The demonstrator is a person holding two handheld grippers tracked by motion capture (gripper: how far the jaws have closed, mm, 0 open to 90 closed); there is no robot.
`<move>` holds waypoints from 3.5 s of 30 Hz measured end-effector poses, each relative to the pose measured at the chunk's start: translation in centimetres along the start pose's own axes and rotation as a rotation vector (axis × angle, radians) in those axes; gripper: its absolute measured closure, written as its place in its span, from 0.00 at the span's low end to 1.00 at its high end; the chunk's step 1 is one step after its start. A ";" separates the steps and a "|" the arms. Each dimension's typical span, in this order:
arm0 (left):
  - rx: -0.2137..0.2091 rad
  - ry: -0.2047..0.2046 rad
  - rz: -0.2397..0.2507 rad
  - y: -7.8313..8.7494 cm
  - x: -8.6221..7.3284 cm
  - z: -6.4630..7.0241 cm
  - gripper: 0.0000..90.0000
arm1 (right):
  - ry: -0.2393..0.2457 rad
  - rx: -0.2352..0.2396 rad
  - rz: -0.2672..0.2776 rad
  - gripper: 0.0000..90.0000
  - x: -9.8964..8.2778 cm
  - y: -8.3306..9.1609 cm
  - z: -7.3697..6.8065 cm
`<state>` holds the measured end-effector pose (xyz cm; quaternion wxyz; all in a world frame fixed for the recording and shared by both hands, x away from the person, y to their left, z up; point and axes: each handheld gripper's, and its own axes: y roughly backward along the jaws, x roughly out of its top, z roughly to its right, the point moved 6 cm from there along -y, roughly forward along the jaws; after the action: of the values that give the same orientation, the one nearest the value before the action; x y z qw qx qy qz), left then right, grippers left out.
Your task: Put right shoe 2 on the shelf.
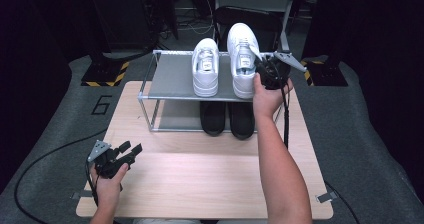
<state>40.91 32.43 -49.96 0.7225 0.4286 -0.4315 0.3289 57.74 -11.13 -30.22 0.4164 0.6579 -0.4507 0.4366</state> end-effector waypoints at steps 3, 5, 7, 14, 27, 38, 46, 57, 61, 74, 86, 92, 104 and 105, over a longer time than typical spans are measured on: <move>-0.001 0.003 0.001 0.0 0.0 0.0 0.47 | 0.002 -0.001 -0.004 0.90 -0.2 -0.3 0.0; -0.008 0.005 -0.008 0.1 0.0 -0.1 0.47 | 0.000 -0.005 -0.011 0.90 -0.4 -0.6 0.1; -0.006 0.005 -0.005 0.0 0.0 -0.1 0.47 | -0.004 -0.009 -0.018 0.90 -0.5 -0.8 0.2; -0.006 0.000 -0.013 0.0 -0.1 -0.2 0.47 | -0.019 -0.017 -0.040 0.89 -1.2 -1.9 0.2; 0.001 0.005 -0.006 0.1 -0.1 -0.4 0.47 | -0.020 -0.016 -0.073 0.89 -1.8 -3.2 -0.4; 0.000 0.012 -0.009 0.2 -0.2 -0.6 0.47 | -0.027 -0.032 -0.097 0.88 -2.1 -4.0 -0.3; 0.004 0.014 -0.010 0.2 -0.2 -0.8 0.47 | -0.063 -0.045 -0.117 0.86 -2.3 -4.4 0.2; 0.017 0.026 0.008 0.4 0.0 -1.4 0.47 | -0.112 -0.039 -0.134 0.82 -2.5 -4.9 0.7; 0.019 0.024 0.001 0.4 0.0 -1.4 0.47 | -0.099 -0.034 -0.131 0.78 -2.4 -4.8 0.8; 0.033 0.033 0.003 0.4 -0.1 -1.7 0.47 | 0.012 -0.032 -0.069 0.61 -1.2 -3.8 0.7; 0.031 0.035 -0.014 -0.1 -0.3 -1.5 0.47 | 0.021 -0.029 -0.069 0.60 -0.4 -2.3 1.3; 0.034 0.032 -0.008 0.0 -0.2 -1.5 0.47 | 0.008 -0.028 -0.055 0.57 -0.1 -1.6 1.6; 0.037 0.024 -0.008 0.0 -0.3 -1.5 0.47 | 0.033 0.005 -0.067 0.53 -0.4 -0.2 1.4; 0.039 0.023 -0.010 0.1 -0.3 -1.6 0.47 | 0.039 0.013 -0.079 0.51 -0.5 -0.1 1.3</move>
<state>41.26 33.84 -50.58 0.7206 0.4408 -0.4145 0.3385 58.02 -12.20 -31.11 0.4376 0.6695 -0.4133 0.4354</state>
